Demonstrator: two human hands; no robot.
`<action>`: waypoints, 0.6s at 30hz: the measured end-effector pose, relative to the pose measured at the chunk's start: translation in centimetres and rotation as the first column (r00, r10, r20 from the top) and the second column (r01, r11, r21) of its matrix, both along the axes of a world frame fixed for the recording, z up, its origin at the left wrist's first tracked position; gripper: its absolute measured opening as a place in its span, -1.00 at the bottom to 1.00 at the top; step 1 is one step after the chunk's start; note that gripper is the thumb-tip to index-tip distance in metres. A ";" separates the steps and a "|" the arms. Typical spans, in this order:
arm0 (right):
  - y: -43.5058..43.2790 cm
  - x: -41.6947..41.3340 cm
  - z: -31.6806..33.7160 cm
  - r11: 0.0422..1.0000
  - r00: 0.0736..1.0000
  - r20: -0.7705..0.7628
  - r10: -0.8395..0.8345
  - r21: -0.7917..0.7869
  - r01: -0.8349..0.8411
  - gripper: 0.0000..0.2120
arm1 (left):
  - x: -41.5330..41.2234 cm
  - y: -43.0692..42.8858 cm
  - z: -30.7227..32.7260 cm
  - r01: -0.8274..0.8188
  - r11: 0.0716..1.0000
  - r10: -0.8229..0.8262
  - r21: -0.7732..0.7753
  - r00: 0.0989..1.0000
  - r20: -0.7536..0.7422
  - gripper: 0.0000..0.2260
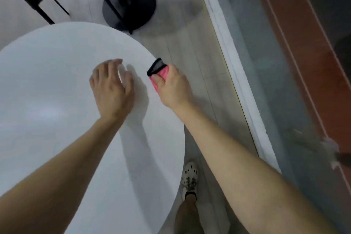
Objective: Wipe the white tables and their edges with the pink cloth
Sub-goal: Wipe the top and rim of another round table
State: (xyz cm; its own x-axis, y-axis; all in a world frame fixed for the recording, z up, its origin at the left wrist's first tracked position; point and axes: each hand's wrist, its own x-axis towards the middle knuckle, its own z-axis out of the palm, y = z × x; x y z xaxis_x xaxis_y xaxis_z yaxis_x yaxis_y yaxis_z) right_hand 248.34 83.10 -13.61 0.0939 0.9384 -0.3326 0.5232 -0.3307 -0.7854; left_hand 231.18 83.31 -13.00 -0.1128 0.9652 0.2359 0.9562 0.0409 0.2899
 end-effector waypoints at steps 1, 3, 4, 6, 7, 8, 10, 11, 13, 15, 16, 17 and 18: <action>2.3 -0.9 0.0 0.998 0.999 0.012 0.042 0.044 -0.043 -0.48 | 0.0 1.3 -0.4 -0.049 0.999 0.049 -0.016 0.999 -0.007 -0.66; 2.7 -1.7 -0.2 0.992 0.998 0.020 0.067 0.108 -0.069 -0.39 | 0.6 2.3 -1.1 -0.112 0.993 0.111 -0.027 0.993 -0.049 -0.65; 0.9 -1.2 -0.1 0.991 0.999 -0.003 0.043 0.125 -0.042 -0.38 | 1.1 2.3 -1.3 -0.120 0.993 0.118 -0.012 0.990 -0.075 -0.66; -4.4 0.5 0.2 0.989 0.999 -0.045 0.027 0.146 -0.021 -0.38 | 1.8 2.0 -1.4 -0.118 0.993 0.120 0.024 0.987 -0.105 -0.65; -6.9 1.4 0.4 0.987 0.997 -0.057 0.043 0.157 -0.033 -0.36 | 1.9 1.9 -1.3 -0.116 0.993 0.119 0.030 0.986 -0.116 -0.65; -8.3 2.0 0.5 0.984 0.996 -0.057 0.071 0.168 -0.061 -0.33 | 1.9 1.9 -1.2 -0.119 0.993 0.121 0.026 0.985 -0.124 -0.64; -6.0 2.1 -0.2 0.971 0.992 -0.044 0.119 0.213 -0.107 -0.31 | 1.7 2.0 -1.1 -0.126 0.992 0.126 0.007 0.984 -0.130 -0.63; -3.3 1.5 -0.5 0.964 0.989 -0.039 0.139 0.236 -0.127 -0.34 | 1.7 2.0 -1.0 -0.124 0.992 0.122 -0.005 0.984 -0.129 -0.62; 3.0 -0.5 -0.7 0.944 0.975 -0.032 0.221 0.258 -0.206 -0.37 | 1.8 2.1 -1.0 -0.116 0.993 0.113 -0.020 0.986 -0.123 -0.61; 6.6 -1.9 -1.2 0.912 0.960 0.000 0.280 0.313 -0.266 -0.47 | 1.6 2.1 -1.0 -0.119 0.993 0.117 -0.012 0.985 -0.125 -0.61; 6.3 -2.0 -1.5 0.903 0.962 0.028 0.271 0.338 -0.264 -0.53 | 1.5 2.2 -1.1 -0.118 0.993 0.116 -0.008 0.985 -0.130 -0.61; 4.7 -1.5 -1.7 0.901 0.965 0.058 0.254 0.349 -0.258 -0.57 | 1.5 2.2 -1.0 -0.115 0.993 0.113 -0.010 0.985 -0.131 -0.61; 2.3 -0.6 -1.6 0.902 0.964 0.064 0.257 0.342 -0.264 -0.57 | 1.6 2.2 -1.0 -0.119 0.993 0.116 -0.021 0.985 -0.128 -0.61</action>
